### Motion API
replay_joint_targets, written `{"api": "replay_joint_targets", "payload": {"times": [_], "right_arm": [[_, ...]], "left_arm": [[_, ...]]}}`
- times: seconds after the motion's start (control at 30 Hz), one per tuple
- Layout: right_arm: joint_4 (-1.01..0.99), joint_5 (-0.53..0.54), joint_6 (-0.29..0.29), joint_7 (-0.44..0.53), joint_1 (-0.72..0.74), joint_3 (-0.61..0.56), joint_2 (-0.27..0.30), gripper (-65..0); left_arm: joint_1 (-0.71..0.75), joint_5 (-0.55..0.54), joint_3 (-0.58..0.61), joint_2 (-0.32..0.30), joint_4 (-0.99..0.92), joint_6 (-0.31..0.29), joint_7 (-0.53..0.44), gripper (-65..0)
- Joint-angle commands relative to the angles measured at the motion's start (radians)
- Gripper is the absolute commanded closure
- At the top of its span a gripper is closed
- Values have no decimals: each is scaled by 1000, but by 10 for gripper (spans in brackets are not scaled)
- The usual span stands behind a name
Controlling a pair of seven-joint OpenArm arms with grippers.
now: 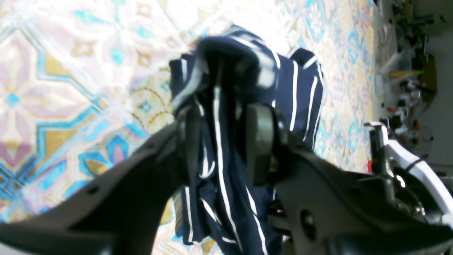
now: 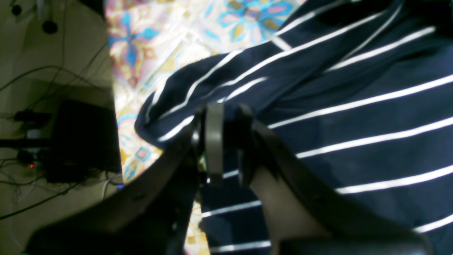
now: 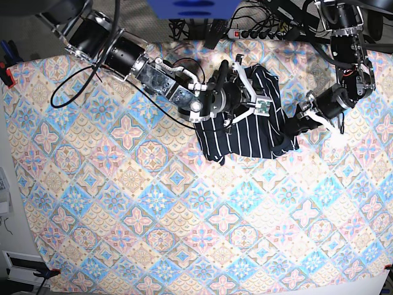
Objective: Fold the T-shirt properly
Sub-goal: 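Press and tuck the folded bundle with both grippers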
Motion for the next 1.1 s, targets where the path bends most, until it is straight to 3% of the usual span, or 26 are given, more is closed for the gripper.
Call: {"api": "replay_joint_targets", "payload": {"times": [0.0, 0.2, 0.3, 0.47, 0.6, 0.83, 1.07], "right_arm": [[19, 6, -5, 23, 23, 51, -6, -64], [19, 6, -5, 23, 23, 277, -12, -64], [11, 5, -5, 25, 38, 318, -58, -64], [-43, 5, -5, 25, 63, 320, -79, -66], [-87, 5, -5, 31, 90, 320, -81, -66], [-215, 5, -5, 97, 168, 320, -81, -64], [-402, 5, -5, 206, 219, 320, -81, -64]], "left_arm": [[-6, -27, 12, -13, 21, -9, 10, -214], [28, -14, 64, -19, 125, -9, 78, -214], [66, 38, 84, -21, 212, -9, 81, -214], [98, 142, 179, -24, 326, -9, 82, -214], [115, 182, 291, -65, 353, -9, 81, -214], [114, 288, 428, -76, 353, -9, 81, -214], [115, 492, 535, -102, 347, -9, 82, -214]]}}
